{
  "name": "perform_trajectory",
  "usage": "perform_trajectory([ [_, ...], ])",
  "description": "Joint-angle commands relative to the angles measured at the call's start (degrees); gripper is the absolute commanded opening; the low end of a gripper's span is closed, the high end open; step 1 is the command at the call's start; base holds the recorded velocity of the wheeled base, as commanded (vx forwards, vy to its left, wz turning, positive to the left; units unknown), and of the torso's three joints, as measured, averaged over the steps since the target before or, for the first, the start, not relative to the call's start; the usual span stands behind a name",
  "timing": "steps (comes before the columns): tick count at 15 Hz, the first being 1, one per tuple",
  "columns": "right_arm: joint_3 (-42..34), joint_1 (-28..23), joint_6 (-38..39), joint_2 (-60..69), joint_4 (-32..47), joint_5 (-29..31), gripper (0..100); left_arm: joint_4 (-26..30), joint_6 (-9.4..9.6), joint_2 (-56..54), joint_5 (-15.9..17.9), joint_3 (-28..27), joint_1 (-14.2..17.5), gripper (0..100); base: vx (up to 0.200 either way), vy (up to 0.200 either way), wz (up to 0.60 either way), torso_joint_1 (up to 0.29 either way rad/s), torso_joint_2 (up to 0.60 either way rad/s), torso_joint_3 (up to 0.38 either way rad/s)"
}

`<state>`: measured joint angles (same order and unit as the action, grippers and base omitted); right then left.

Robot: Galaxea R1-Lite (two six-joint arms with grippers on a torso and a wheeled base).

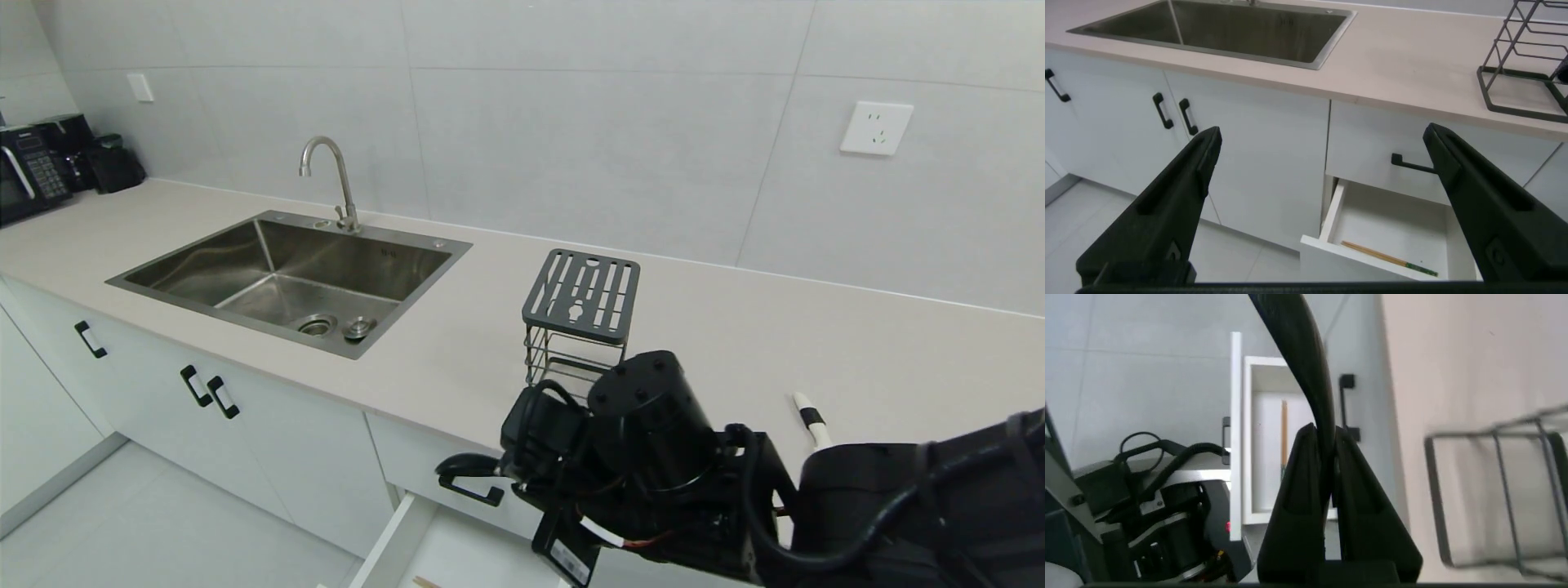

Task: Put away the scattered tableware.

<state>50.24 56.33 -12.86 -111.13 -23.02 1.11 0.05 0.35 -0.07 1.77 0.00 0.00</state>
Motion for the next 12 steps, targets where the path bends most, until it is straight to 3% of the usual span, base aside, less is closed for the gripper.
perform_trajectory([
  [1,4.7,1.4,-2.8,-5.4,0.1,-1.9,0,0.0,0.00,0.1,0.0,0.0,0.0,100,0.000,0.000,0.00,0.000,0.00,0.000],
  [6,14.1,2.3,-2.9,-6.7,12.5,-4.7,0,0.0,0.00,0.1,0.0,0.0,0.0,100,0.000,0.000,0.00,0.000,0.00,0.000],
  [9,14.3,4.2,-3.1,-8.6,12.7,-4.6,0,0.0,0.00,0.1,0.0,0.0,0.0,100,0.000,0.000,0.00,-0.012,0.02,0.017],
  [12,17.7,4.4,-3.1,-12.0,12.9,-4.6,0,0.0,0.00,0.1,0.0,0.0,0.0,100,0.000,0.000,0.00,-0.212,0.42,0.209],
])
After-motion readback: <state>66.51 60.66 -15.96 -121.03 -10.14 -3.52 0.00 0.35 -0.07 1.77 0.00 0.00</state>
